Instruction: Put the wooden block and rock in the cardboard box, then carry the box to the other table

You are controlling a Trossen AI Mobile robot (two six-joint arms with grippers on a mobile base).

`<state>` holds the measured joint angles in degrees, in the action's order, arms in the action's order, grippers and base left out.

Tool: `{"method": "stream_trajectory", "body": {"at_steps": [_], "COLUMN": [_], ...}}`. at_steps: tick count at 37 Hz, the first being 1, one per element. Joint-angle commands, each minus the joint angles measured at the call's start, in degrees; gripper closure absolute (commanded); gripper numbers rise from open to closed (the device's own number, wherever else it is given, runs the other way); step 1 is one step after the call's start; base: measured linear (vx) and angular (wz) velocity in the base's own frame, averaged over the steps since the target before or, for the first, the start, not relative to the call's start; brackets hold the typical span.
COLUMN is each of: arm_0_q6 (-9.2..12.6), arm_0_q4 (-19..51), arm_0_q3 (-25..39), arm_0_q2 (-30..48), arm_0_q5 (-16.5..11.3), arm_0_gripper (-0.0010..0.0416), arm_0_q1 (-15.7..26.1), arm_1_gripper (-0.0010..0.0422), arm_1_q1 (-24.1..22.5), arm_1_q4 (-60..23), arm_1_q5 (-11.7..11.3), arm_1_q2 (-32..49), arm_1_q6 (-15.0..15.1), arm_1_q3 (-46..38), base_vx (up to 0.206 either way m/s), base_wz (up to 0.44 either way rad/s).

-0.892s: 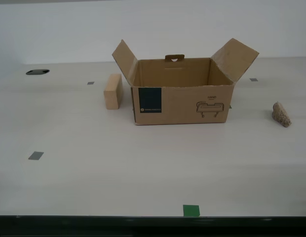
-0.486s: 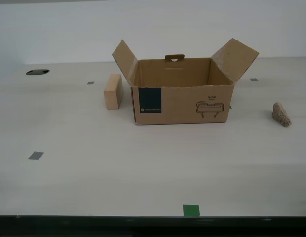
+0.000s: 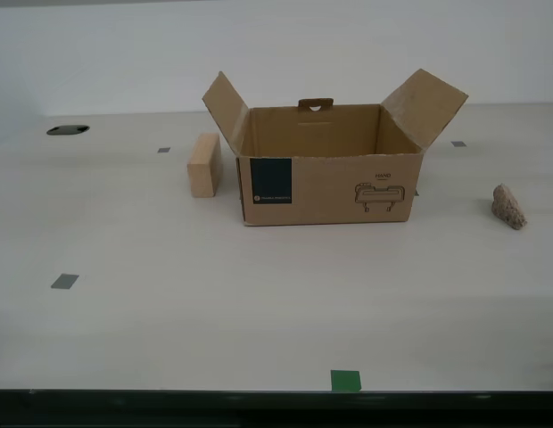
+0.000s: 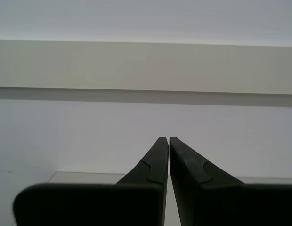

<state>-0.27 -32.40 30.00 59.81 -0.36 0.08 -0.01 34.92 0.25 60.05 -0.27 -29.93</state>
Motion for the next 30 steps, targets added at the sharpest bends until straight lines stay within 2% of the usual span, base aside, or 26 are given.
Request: {"method": "stream_trajectory", "body": {"at_steps": [1,30], "arm_0_q6": [0.0,0.0], "arm_0_q4": [-0.1,-0.1], "arm_0_q3": [0.0,0.0], "arm_0_q2": [0.0,0.0], "arm_0_q5": [0.0,0.0], "arm_0_gripper": [0.0405,0.0405], "arm_0_q1": [0.0,0.0], "arm_1_gripper": [0.0412,0.0412], "arm_1_q1": [0.0,0.0], "arm_1_q4": [0.3,0.3], "arm_1_q5": [0.2,0.2], "arm_1_q2": [0.0,0.0], "arm_1_q6": [0.0,0.0], "arm_1_q3": [0.0,0.0], "base_vx": [0.0,0.0], "base_wz": [0.0,0.0]}}
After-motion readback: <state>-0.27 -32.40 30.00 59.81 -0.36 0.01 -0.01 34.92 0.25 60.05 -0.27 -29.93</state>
